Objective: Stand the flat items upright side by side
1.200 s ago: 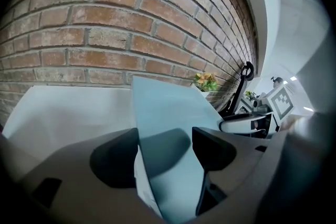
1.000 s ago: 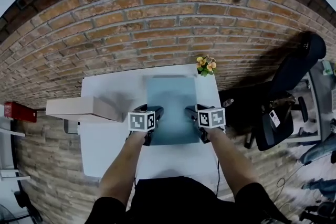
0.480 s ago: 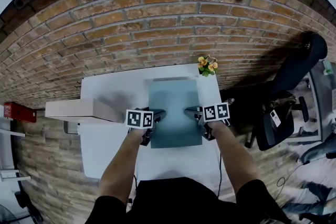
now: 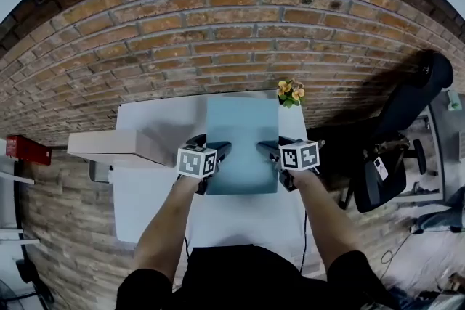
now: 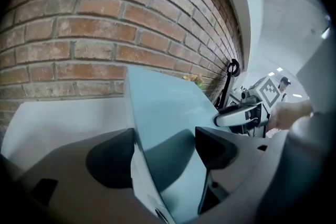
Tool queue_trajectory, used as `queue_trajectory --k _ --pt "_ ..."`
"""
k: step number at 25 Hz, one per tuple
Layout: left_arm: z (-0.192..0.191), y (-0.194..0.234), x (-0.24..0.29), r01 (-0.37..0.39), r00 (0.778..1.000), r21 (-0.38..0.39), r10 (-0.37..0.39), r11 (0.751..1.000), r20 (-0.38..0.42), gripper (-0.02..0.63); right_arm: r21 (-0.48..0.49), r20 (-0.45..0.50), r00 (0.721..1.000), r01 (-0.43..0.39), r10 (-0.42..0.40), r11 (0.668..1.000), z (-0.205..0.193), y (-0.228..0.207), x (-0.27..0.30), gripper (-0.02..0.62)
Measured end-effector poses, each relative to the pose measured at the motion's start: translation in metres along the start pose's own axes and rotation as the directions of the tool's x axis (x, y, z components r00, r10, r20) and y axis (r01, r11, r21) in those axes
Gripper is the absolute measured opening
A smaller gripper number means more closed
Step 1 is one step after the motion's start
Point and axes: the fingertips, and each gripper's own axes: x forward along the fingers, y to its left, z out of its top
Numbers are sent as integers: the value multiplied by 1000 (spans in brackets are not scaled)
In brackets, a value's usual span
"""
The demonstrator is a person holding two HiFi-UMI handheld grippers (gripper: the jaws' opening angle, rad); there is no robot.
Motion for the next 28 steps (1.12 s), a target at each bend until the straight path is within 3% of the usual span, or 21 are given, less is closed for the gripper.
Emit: queue_trajectory --k 6,11,19,28 --pt "28 -10 -24 -38 992 96 26 995 126 370 -139 143 990 34 -14 990 29 22 -26 338" --pt "48 -22 -44 -84 974 169 45 982 222 370 -181 243 970 51 -5 982 40 33 -51 305" --pt "56 -32 -61 -155 949 268 68 951 308 370 -248 414 910 102 11 963 51 47 -88 232" --pt "47 -44 -74 -196 922 293 75 936 379 368 -308 469 883 153 10 939 40 55 -108 209"
